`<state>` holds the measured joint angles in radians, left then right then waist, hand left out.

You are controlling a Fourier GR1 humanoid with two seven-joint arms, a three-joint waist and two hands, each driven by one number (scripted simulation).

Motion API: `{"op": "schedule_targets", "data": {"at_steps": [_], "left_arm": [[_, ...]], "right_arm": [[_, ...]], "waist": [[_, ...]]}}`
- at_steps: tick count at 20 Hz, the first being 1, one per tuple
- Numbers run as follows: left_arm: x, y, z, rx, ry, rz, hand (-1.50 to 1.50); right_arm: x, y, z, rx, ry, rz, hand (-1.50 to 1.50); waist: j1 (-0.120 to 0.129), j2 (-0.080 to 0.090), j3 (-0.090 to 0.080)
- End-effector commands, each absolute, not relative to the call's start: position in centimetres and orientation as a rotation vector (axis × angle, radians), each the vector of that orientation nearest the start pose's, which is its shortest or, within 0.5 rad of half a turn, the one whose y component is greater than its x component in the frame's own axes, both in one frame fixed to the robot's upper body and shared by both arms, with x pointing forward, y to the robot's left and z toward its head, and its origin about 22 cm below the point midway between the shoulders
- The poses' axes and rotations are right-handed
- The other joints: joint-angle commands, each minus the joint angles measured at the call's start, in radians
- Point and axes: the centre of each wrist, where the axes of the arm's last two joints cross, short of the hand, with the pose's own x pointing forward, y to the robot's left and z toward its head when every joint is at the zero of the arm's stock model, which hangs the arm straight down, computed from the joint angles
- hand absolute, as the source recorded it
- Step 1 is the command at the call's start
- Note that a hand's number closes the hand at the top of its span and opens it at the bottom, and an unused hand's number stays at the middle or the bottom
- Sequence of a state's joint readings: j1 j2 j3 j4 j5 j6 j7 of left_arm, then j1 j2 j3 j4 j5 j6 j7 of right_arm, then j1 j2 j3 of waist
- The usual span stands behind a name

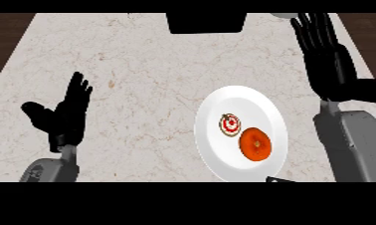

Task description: Pick the squash from the plate and place it in the pan

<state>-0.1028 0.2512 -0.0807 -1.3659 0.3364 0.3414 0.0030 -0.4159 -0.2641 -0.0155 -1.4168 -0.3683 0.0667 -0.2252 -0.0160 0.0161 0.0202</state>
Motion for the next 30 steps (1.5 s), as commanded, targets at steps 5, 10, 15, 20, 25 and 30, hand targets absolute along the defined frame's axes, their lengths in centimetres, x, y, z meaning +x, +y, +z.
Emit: {"op": "schedule_targets", "data": {"at_steps": [5, 10, 15, 20, 25, 30], "left_arm": [[27.7, 28.5, 4.4, 0.189, -1.547, 0.093, 0.00], [27.1, 28.7, 3.8, 0.178, -1.508, 0.113, 0.00], [27.0, 28.9, 4.1, 0.157, -1.496, 0.096, 0.00], [27.2, 28.3, 5.0, 0.132, -1.521, 0.058, 0.00], [27.6, 26.9, 5.8, 0.099, -1.510, 0.038, 0.00], [29.1, 26.7, 5.7, 0.074, -1.529, 0.023, 0.00]], "right_arm": [[28.5, -30.2, 8.7, 0.031, -2.005, -0.017, 1.50], [22.9, -32.9, 4.8, -0.542, -1.849, 0.193, 1.50], [14.4, -32.6, 3.0, -0.679, -1.719, 0.277, -1.50], [11.3, -32.8, 6.9, -0.778, -1.661, 0.511, -1.50], [13.9, -29.9, 11.9, -0.814, -1.611, 0.612, -1.50], [16.5, -29.1, 13.4, -0.919, -1.404, 0.809, -1.50]], "waist": [[-0.001, -0.022, -0.020], [-0.069, -0.038, -0.024], [-0.053, -0.029, -0.023], [-0.014, -0.021, -0.022], [0.021, -0.015, -0.022], [0.037, -0.006, -0.024]]}}
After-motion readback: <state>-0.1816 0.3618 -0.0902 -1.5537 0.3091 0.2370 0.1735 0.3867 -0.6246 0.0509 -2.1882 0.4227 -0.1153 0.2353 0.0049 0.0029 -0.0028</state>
